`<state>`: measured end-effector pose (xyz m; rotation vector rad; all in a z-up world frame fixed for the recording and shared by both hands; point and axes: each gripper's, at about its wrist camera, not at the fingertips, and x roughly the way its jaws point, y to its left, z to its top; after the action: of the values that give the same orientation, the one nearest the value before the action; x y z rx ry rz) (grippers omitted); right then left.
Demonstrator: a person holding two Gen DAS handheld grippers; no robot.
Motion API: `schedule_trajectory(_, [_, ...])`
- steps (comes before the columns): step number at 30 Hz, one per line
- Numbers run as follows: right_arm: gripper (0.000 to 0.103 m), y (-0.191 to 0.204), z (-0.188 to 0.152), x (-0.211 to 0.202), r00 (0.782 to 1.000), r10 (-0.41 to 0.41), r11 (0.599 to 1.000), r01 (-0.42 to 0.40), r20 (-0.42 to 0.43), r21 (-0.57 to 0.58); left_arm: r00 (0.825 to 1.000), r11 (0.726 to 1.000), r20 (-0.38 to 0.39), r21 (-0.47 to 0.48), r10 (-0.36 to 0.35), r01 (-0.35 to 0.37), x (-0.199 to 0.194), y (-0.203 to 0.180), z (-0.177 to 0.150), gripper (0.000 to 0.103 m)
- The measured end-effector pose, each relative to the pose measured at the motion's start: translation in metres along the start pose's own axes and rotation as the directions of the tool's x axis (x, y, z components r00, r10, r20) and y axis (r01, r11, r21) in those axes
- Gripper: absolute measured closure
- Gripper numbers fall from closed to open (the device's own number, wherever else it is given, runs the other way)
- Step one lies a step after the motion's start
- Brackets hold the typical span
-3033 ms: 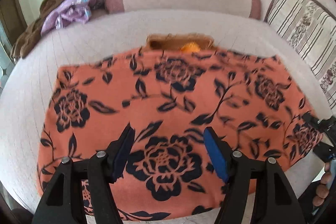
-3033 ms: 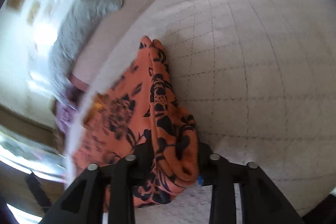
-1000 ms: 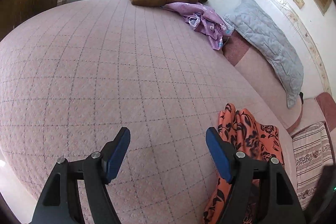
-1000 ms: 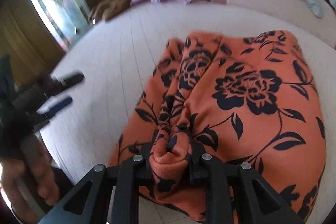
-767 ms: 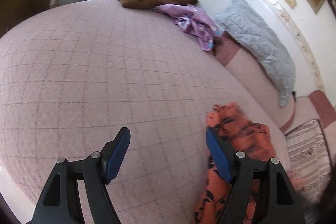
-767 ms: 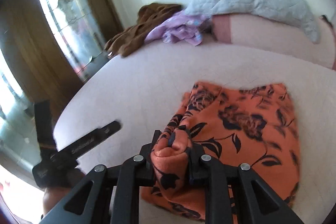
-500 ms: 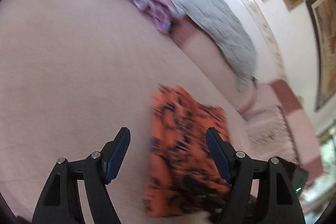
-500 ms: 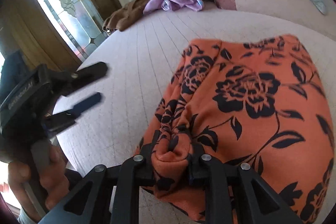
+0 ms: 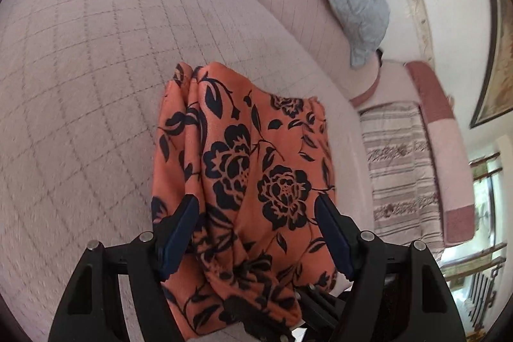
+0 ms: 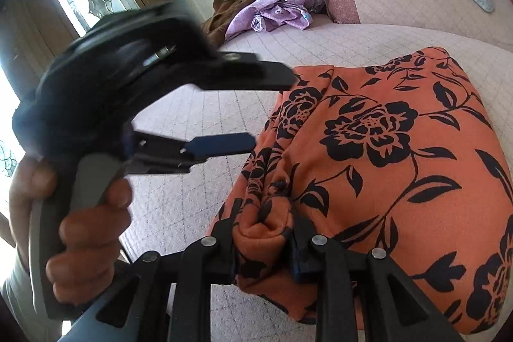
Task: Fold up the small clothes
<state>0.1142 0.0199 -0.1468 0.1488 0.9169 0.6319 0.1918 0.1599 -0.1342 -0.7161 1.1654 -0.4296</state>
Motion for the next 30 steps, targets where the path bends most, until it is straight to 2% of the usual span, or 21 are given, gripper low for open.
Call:
schedule_trajectory(1, [0.077,-0.002,-0.001,-0.003,1.0,0.005,1.0,-0.005,0.003,0.005,0.999,0.999,0.0,0.008,0.043,-0.043,0.004,-0.002,0.004,0.028])
schedule_trajectory(3, [0.077,-0.002,-0.002,-0.005,1.0,0.015,1.0,-0.015,0.006,0.007,0.997,0.996,-0.003,0.021,0.083,-0.083,0.011,-0.002,0.002,0.028])
schedule_trajectory(8, [0.077,-0.003,-0.001,-0.005,1.0,0.031,0.999,-0.031,0.005,0.012,0.993,0.993,-0.034,0.033,0.112,-0.111,0.03,-0.003,0.003,0.029])
schedule_trajectory(10, [0.077,-0.003,-0.002,-0.004,0.999,0.034,0.999,-0.034,0.003,0.008,0.994,0.994,-0.034,0.038,0.104,-0.103,0.031,-0.004,0.003,0.047])
schedule_trajectory(11, [0.077,-0.003,-0.002,-0.005,0.999,0.035,0.999,-0.035,0.001,0.005,0.991,0.991,-0.042,0.053,0.128,-0.126,0.036,-0.007,0.004,0.076])
schedule_trajectory(12, [0.078,-0.002,-0.002,-0.005,0.999,0.036,0.999,-0.036,-0.003,0.002,0.987,0.986,-0.037,0.071,0.157,-0.154,0.036,-0.008,0.004,0.082])
schedule_trajectory(14, [0.08,-0.001,-0.001,-0.006,1.0,0.031,1.0,-0.031,-0.006,-0.007,0.991,0.984,0.01,0.115,0.135,-0.135,0.03,-0.018,0.004,0.087])
schedule_trajectory(16, [0.081,0.002,0.003,-0.009,0.999,0.036,0.999,-0.036,-0.007,-0.016,0.989,0.975,0.086,0.179,0.121,-0.135,0.011,-0.033,0.0,0.087])
schedule_trajectory(18, [0.082,0.01,0.012,-0.019,0.998,0.057,0.998,-0.057,0.018,-0.031,0.984,0.968,0.127,0.205,0.123,-0.147,0.0,-0.036,-0.001,0.087])
schedule_trajectory(20, [0.082,0.018,0.018,-0.021,0.997,0.075,0.996,-0.074,0.023,-0.05,0.983,0.971,0.085,0.162,0.163,-0.175,0.012,-0.016,0.004,0.087])
schedule_trajectory(22, [0.079,0.022,0.019,-0.004,0.995,0.092,0.994,-0.094,-0.039,-0.063,0.981,0.975,0.033,0.105,0.193,-0.196,0.028,0.009,0.008,0.086])
schedule_trajectory(23, [0.079,0.018,0.014,0.014,0.993,0.089,0.995,-0.093,-0.084,-0.046,0.983,0.979,0.011,0.082,0.185,-0.185,0.036,0.021,0.007,0.085])
schedule_trajectory(25, [0.078,0.014,0.005,0.03,0.988,0.099,0.994,-0.104,-0.116,-0.035,0.989,0.986,0.02,0.082,0.146,-0.147,0.036,0.026,0.006,0.082])
schedule_trajectory(27, [0.074,0.013,0.001,0.025,0.99,0.114,0.993,-0.115,-0.084,-0.016,0.99,0.987,0.017,0.076,0.141,-0.142,0.036,0.027,0.006,0.08])
schedule_trajectory(30, [0.065,0.013,0.001,0.023,0.987,0.134,0.991,-0.135,-0.087,-0.003,0.988,0.986,0.023,0.066,0.153,-0.155,0.025,0.03,0.004,0.077])
